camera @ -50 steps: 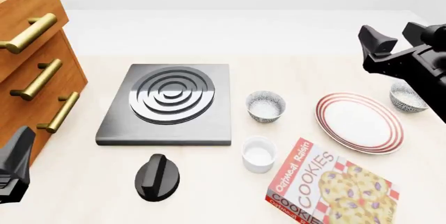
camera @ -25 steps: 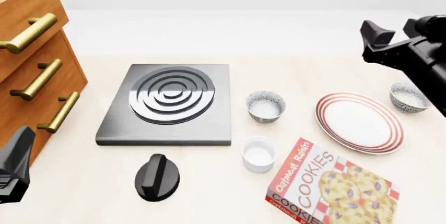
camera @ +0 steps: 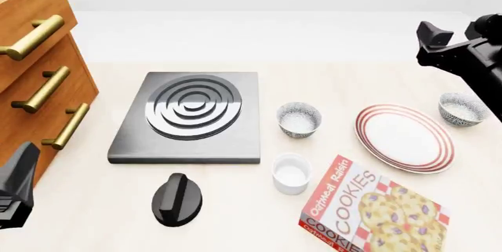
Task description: Pick the akita bowl next to the plate and place it on the plate.
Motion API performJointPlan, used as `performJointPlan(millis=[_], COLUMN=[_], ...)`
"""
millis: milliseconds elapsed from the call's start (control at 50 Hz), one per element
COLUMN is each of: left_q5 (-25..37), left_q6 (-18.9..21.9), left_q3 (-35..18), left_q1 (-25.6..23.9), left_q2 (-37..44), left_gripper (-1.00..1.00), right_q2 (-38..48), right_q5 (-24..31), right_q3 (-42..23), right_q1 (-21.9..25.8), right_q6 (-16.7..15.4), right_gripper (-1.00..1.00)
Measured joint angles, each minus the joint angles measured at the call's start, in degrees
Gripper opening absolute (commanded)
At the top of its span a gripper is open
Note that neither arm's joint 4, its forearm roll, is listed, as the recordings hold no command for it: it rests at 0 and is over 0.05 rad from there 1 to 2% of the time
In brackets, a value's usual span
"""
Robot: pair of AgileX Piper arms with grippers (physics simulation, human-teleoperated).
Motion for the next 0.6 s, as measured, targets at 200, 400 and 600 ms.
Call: performJointPlan(millis=[200, 400, 600], left_q5=[0.0, 0.0, 0.0], left_q6=[0.0, 0.0, 0.0], left_q3=[0.0, 0.0, 0.0], left_q1=[0.0, 0.0, 0.0], left_q2=[0.0, 0.0, 0.0], left_gripper=[1.00, 1.00, 1.00], right_q2=[0.6, 0.9, 1.4], right_q5=[0.2, 0.5, 0.7], right_q3=[-0.5, -1.1, -1.5], right_q1=[-1.6, -3.1, -4.7], right_q6=[0.6, 1.2, 1.9], right_gripper=[1.00, 1.00, 1.00])
